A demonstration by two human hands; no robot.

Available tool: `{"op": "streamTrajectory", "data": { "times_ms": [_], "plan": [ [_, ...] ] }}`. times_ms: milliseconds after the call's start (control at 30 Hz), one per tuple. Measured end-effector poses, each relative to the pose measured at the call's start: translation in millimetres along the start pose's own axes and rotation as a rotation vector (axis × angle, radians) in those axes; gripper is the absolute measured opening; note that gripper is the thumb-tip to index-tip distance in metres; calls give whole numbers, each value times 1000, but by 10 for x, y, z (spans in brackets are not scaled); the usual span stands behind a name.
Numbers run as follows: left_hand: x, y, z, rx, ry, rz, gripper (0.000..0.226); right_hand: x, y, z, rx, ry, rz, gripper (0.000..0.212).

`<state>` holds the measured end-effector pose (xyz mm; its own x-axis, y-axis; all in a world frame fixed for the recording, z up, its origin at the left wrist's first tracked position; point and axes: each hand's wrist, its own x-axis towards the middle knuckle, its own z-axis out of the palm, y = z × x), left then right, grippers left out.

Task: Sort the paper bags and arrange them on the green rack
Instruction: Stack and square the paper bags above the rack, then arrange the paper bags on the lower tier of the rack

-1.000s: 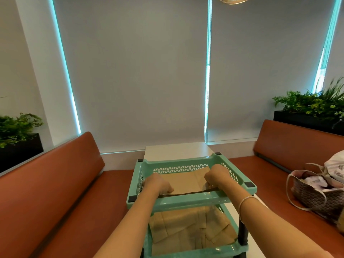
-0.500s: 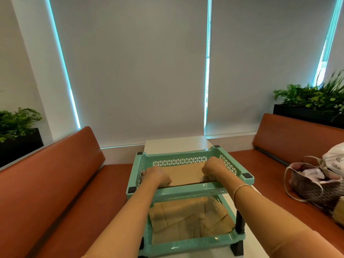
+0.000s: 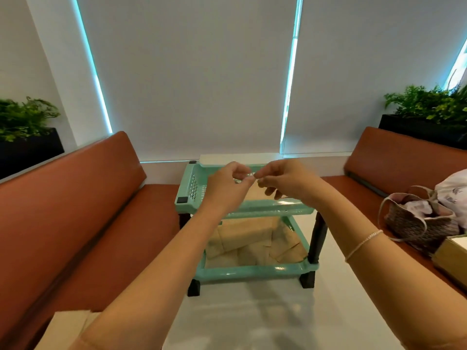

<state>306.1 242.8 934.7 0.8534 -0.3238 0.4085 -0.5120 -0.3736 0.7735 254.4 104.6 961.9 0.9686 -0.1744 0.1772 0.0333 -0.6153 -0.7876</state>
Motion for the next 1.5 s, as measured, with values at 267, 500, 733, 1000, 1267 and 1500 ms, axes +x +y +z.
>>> {"op": "streamTrajectory", "data": {
  "times_ms": [267, 500, 733, 1000, 1267, 1500],
  "plan": [
    [-614, -477, 277, -44, -124, -141, 9, -390, 552, 229, 21, -354, 152, 11],
    [-615, -1045, 552, 137, -333, -372, 25, -259, 1174, 716, -170, -449, 327, 31],
    [-503, -1445, 752, 187, -295, -455, 18, 44, 1449, 1038, -429, -113, 289, 31],
    [-612, -1666, 939, 233, -281, -448, 20, 404, 1566, 1360, -552, -35, 424, 57],
    [-580, -1718, 936, 248, -292, -418, 16, 531, 1678, 1588, -520, 4, 484, 80],
    [-573, -1751, 948, 286, -299, -412, 18, 591, 1674, 1644, -486, 59, 583, 68]
  ]
}}
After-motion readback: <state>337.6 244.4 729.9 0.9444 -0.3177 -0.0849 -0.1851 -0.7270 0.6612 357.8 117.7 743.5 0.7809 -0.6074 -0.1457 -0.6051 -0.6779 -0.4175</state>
